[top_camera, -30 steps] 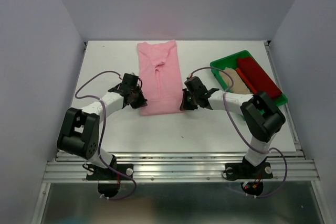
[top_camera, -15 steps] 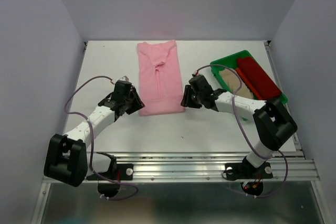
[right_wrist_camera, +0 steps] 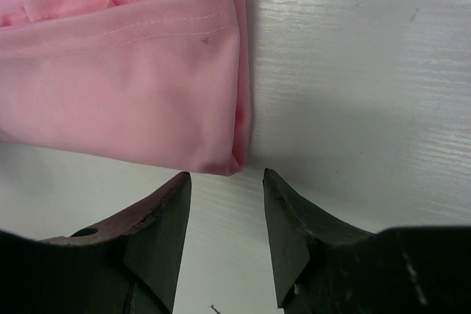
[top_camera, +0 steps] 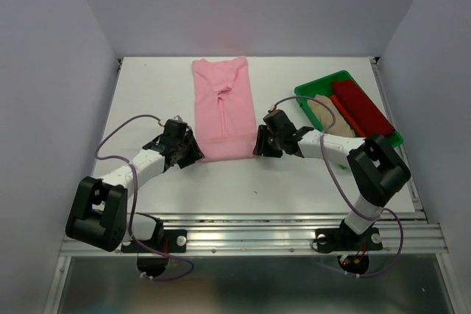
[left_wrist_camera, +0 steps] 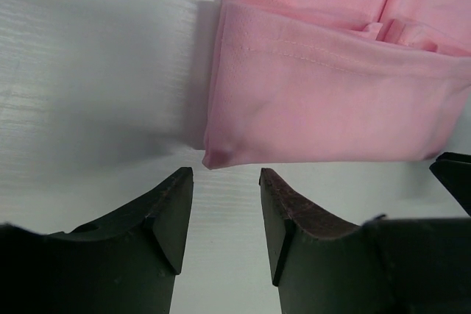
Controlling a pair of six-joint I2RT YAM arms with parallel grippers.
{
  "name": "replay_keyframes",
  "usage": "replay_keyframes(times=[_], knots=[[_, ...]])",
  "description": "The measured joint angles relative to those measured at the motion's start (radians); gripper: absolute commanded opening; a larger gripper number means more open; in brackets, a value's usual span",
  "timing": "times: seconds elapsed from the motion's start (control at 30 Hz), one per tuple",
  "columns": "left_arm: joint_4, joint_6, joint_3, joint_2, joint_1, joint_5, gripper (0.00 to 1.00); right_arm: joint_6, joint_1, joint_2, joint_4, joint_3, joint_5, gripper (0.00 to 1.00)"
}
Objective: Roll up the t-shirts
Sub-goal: Roll the T-shirt to the center of the board.
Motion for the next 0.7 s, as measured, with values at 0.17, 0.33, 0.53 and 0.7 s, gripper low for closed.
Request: replay_keyframes(times=[0.17,0.33,0.53,0.7], knots=[[0.023,-0.008,0.000,0.006,0.000,0.000,0.39,0.007,0.000,0.018,0.011,0.000,-0.005,0.46],[0.042,-0.013,0.000,0.029,0.000,0.000,0.37,0.013,0.000,0.023,0.019,0.000,-0.008,0.44],[0.056,-0.017,-0.002,0.051,0.000,-0.004,0.45,0.015,0.000,0.035,0.023,0.000,-0.008,0.41],[0.061,-0.018,-0.014,0.058,0.000,-0.008,0.44,0.020,0.000,0.048,0.027,-0.002,-0.009,0.31]])
